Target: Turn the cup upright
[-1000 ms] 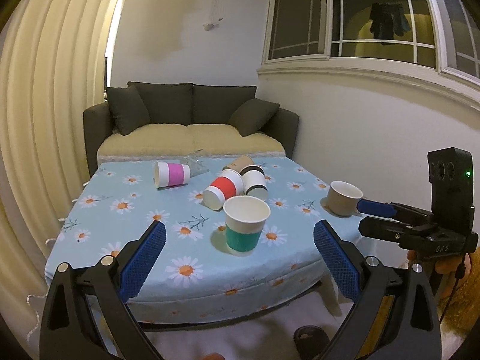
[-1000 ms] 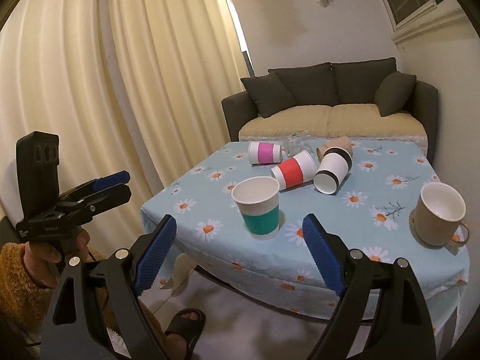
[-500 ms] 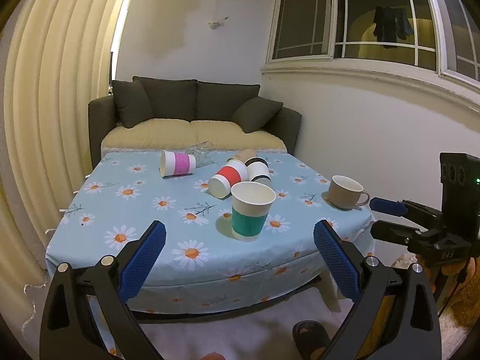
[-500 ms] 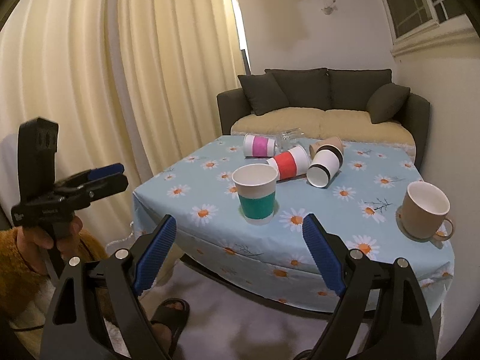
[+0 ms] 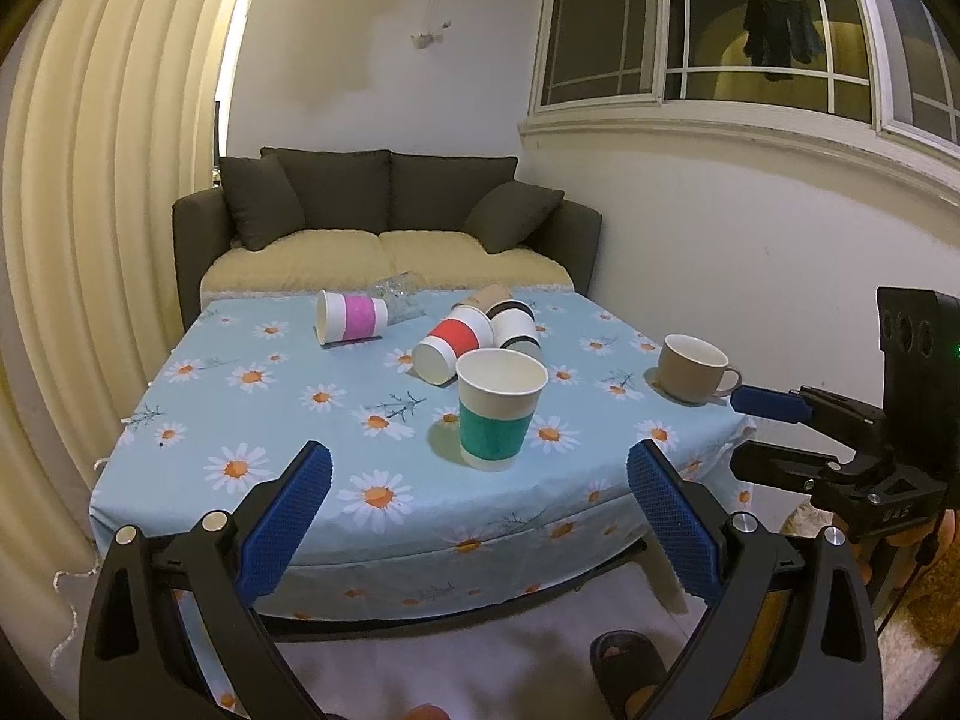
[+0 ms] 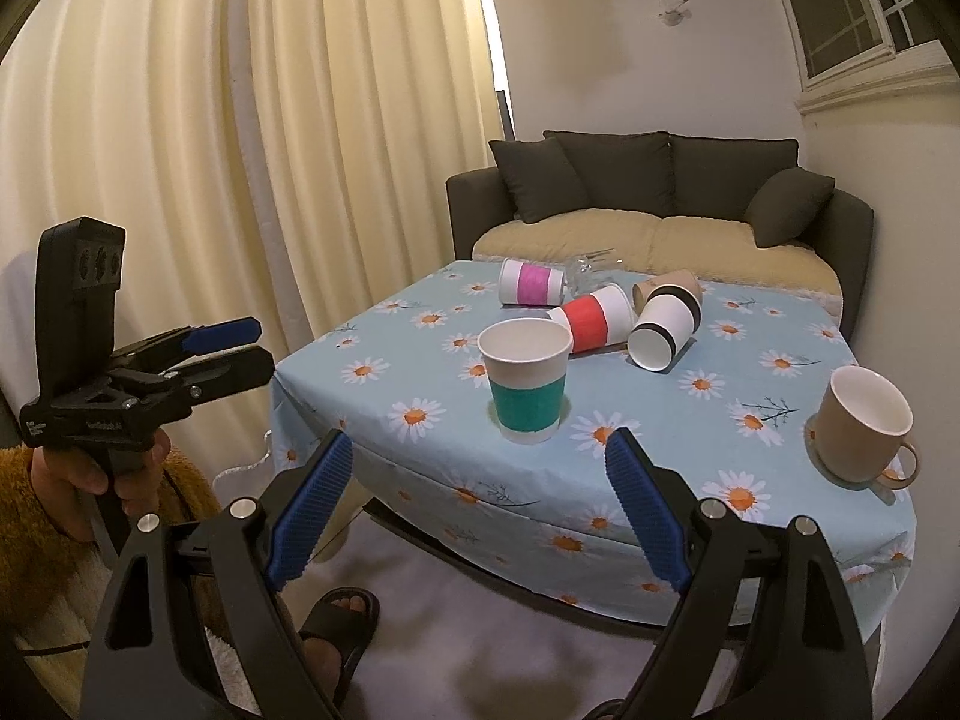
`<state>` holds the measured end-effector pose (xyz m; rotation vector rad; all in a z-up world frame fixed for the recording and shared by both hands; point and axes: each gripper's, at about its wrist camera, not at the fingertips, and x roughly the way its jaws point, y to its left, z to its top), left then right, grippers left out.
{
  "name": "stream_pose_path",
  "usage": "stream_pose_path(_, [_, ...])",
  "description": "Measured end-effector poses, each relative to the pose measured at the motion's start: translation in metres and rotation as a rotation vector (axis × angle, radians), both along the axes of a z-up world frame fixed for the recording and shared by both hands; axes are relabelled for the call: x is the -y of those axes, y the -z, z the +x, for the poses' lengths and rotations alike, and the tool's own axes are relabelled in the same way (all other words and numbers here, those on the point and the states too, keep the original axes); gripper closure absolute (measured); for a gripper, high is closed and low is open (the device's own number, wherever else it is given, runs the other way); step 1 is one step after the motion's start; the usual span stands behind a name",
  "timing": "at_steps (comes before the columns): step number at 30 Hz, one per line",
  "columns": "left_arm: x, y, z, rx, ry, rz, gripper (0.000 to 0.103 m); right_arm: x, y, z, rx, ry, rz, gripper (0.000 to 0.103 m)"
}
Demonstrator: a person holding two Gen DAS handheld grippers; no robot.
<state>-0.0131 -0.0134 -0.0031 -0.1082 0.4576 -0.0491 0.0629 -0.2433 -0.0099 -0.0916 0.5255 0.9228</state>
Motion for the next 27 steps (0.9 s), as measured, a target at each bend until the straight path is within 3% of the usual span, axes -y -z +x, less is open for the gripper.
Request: stream_pose_path(27, [0.0021, 0.0069, 0.0081, -0.039, -0.006, -0.014, 0.007, 0.0018, -0.0004, 0.0011, 0.001, 0.002, 0.003, 0.016])
